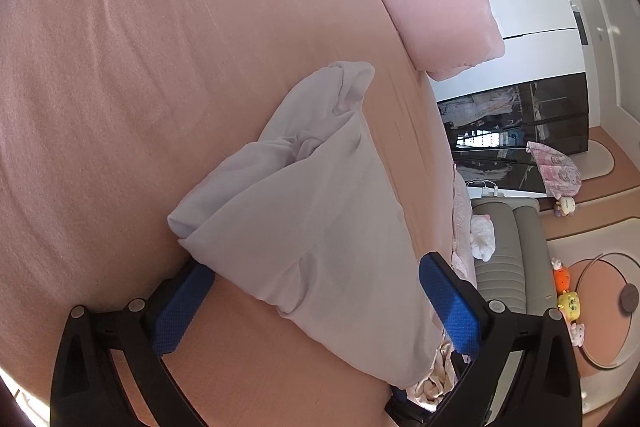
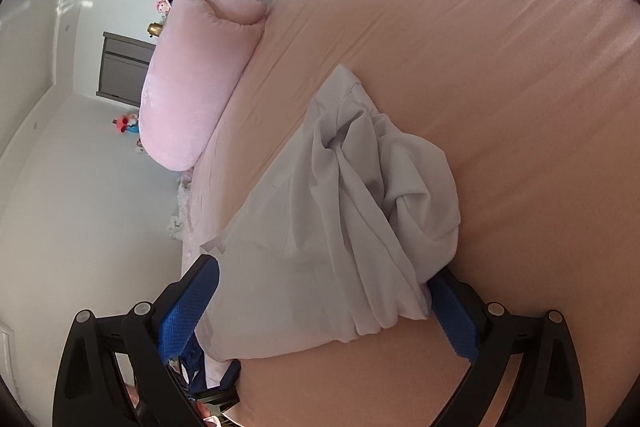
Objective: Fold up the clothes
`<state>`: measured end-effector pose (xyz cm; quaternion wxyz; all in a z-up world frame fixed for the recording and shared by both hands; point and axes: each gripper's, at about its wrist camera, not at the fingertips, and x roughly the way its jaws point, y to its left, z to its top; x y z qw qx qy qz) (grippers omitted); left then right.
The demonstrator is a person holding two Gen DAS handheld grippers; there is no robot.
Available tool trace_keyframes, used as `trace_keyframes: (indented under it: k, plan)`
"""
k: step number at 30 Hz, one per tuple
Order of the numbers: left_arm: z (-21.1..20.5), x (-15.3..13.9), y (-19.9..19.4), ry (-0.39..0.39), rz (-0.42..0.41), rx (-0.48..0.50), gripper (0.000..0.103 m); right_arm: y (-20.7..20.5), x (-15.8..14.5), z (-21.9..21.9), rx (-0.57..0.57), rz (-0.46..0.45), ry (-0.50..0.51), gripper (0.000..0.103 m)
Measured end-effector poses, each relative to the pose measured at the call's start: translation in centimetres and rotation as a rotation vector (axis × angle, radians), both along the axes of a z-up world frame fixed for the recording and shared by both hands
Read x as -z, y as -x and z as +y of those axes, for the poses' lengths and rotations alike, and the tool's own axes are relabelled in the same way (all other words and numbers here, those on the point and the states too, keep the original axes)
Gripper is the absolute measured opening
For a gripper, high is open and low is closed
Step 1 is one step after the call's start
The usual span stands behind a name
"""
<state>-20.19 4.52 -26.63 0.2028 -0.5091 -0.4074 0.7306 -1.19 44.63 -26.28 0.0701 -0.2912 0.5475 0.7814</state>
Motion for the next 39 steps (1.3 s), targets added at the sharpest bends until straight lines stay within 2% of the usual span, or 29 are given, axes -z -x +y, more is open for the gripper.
trace_keyframes:
  k: [6, 10, 13, 16, 17, 19, 20, 21, 22, 24, 25, 28, 34, 36, 39]
  plan:
    - [0.8, 0.0, 1.6, 0.019, -0.003, 0.013, 0.103, 1.6, 0.5, 0.6, 0.008, -0.013, 0.028, 0.103]
    - [1.2, 0.3, 3.2, 0.015, -0.042, 0.003, 0.103, 2.9, 0.5, 0.9, 0.004, -0.067, 0.011, 0.103]
    - [1.2, 0.5, 3.8, 0.009, -0.073, 0.006, 0.103, 2.7, 0.6, 1.1, 0.022, -0.066, -0.007, 0.103]
    - [0.8, 0.6, 3.2, -0.010, -0.048, 0.013, 0.103, 2.3, 0.7, 1.0, 0.031, -0.064, -0.031, 0.096]
    - [0.8, 0.5, 2.8, 0.003, -0.032, 0.014, 0.100, 2.0, 0.8, 1.0, 0.028, -0.076, -0.046, 0.094]
    - [1.1, 0.2, 2.2, 0.070, -0.004, 0.015, 0.089, 1.7, 0.8, 1.1, 0.023, -0.109, -0.087, 0.076]
    - [1.4, 0.0, 1.8, 0.111, 0.012, 0.018, 0.083, 1.6, 0.9, 1.1, 0.022, -0.126, -0.104, 0.070]
    - [1.6, -0.2, 1.5, 0.157, 0.030, 0.023, 0.075, 1.4, 1.2, 1.4, 0.029, -0.136, -0.106, 0.053]
    - [1.9, -0.4, 1.2, 0.206, 0.049, 0.032, 0.071, 1.1, 1.5, 1.7, 0.036, -0.142, -0.101, 0.042]
    - [2.7, -0.8, 0.7, 0.315, 0.093, 0.060, 0.055, 0.5, 2.1, 2.4, 0.041, -0.125, -0.049, 0.038]
    - [3.0, -0.9, 0.6, 0.349, 0.108, 0.073, 0.053, 0.2, 2.3, 2.6, 0.040, -0.118, -0.034, 0.035]
    - [3.7, -1.3, 0.3, 0.447, 0.152, 0.109, 0.045, 0.4, 1.9, 2.2, 0.016, -0.126, -0.086, 0.035]
    - [3.8, -2.0, -0.5, 0.542, 0.195, 0.115, 0.026, 1.2, 1.0, 1.2, 0.010, -0.149, -0.168, 0.033]
    - [3.7, -2.1, -0.9, 0.549, 0.217, 0.111, 0.020, 1.6, 0.3, 0.8, -0.012, -0.175, -0.224, 0.029]
    - [3.3, -2.5, -1.4, 0.566, 0.243, 0.111, 0.018, 2.1, -0.9, -0.5, -0.036, -0.202, -0.338, 0.025]
